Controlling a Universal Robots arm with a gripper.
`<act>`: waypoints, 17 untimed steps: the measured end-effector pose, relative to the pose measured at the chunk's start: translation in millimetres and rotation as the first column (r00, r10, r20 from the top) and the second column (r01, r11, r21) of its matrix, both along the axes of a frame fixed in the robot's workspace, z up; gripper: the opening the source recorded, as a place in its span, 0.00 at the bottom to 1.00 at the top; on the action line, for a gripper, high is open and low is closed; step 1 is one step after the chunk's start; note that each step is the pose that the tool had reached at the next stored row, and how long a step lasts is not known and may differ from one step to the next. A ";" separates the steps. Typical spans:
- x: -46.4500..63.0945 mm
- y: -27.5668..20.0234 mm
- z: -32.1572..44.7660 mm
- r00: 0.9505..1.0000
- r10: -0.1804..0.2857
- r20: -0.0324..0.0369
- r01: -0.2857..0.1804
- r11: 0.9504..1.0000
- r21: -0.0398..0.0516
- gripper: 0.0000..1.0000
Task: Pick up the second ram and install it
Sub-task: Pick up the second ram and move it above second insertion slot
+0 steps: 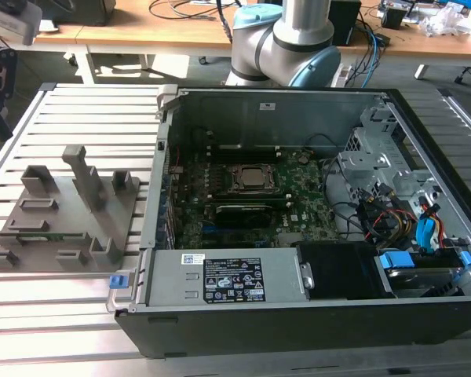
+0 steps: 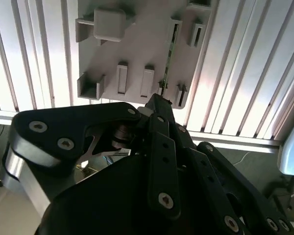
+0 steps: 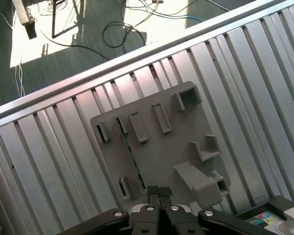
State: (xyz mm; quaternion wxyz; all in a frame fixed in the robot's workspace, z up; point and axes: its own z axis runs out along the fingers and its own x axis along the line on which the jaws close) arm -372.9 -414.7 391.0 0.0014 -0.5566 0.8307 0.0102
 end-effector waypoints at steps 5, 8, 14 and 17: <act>0.0 0.0 0.0 0.995 0.099 0.000 -0.099 0.995 0.000 0.11; 0.0 0.0 0.0 0.986 0.169 0.000 -0.169 0.986 0.000 0.11; 0.0 0.1 0.0 0.968 0.251 0.000 -0.251 0.968 0.000 0.11; 0.0 0.1 0.0 0.951 0.310 0.000 -0.310 0.951 0.000 0.11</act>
